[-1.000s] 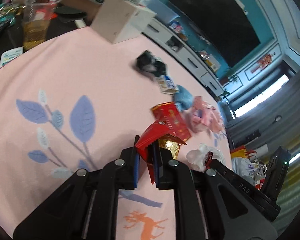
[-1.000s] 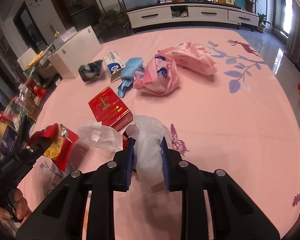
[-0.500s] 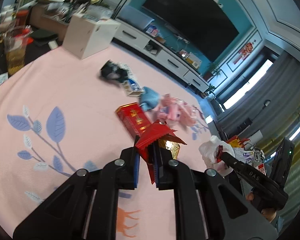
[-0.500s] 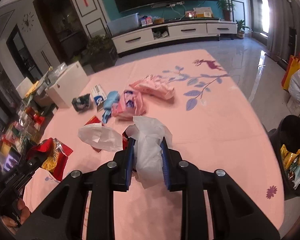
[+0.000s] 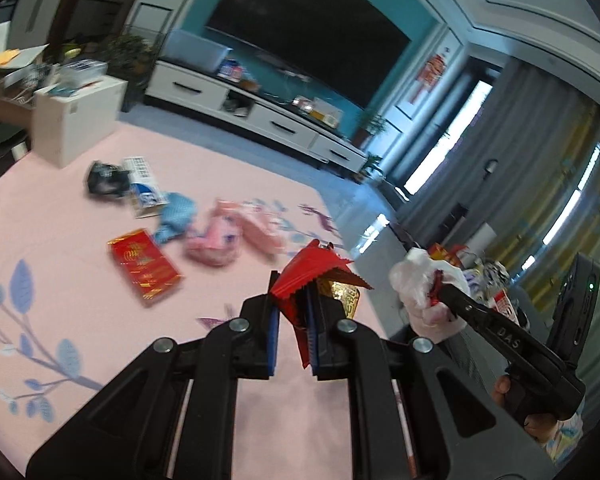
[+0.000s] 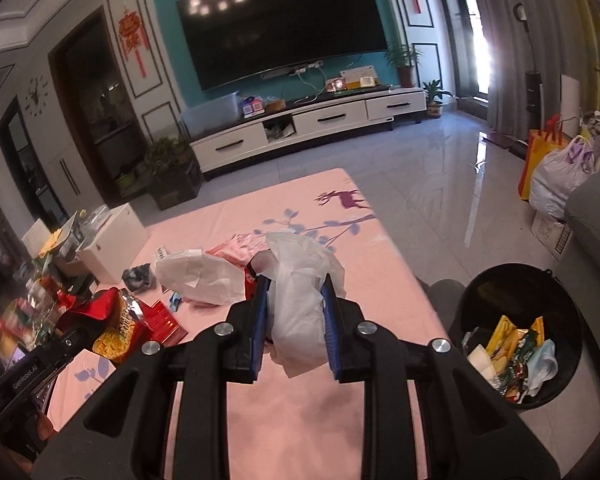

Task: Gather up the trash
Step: 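Carry the red snack bag and white plastic bag over the black bin, then open both tools to drop the red snack bag and white bag into the bin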

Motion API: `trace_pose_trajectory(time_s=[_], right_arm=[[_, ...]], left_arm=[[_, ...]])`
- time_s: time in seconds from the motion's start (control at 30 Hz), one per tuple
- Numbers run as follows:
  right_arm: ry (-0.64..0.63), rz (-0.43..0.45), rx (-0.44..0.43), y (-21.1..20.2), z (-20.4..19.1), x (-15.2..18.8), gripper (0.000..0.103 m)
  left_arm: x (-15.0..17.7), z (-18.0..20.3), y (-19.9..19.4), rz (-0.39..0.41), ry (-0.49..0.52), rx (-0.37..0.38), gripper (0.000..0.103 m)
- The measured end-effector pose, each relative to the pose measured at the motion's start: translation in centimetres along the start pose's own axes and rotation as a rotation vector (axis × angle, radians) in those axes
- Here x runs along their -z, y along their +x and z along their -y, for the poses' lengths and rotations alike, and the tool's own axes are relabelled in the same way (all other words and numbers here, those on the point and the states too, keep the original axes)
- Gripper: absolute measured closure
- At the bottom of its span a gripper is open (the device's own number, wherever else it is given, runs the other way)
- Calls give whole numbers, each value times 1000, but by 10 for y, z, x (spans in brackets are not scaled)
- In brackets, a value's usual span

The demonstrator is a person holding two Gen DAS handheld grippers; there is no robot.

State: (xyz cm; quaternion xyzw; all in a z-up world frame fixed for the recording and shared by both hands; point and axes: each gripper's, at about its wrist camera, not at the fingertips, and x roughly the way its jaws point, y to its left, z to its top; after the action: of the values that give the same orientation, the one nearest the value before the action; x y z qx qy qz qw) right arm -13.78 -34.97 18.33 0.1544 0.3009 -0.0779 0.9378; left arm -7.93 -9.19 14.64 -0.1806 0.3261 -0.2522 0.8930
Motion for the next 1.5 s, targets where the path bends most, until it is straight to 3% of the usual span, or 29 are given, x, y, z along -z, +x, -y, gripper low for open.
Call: trace_pose_trajectory(time_s=[0.17, 0.43, 0.7, 1.1, 1.5], right_arm=[[63, 26, -14, -14, 30, -8, 77], [192, 74, 105, -35, 95, -13, 77], [335, 62, 253, -39, 166, -2, 76], [515, -13, 370, -31, 239, 25, 76], [604, -118, 415, -6, 271, 41, 76]], left_arm=[[10, 54, 22, -34, 106, 33, 90], [34, 124, 65, -109, 225, 85, 90], [67, 177, 112, -199, 279, 131, 90], [111, 222, 170, -325, 356, 153, 90], [159, 250, 224, -457, 439, 147, 90]])
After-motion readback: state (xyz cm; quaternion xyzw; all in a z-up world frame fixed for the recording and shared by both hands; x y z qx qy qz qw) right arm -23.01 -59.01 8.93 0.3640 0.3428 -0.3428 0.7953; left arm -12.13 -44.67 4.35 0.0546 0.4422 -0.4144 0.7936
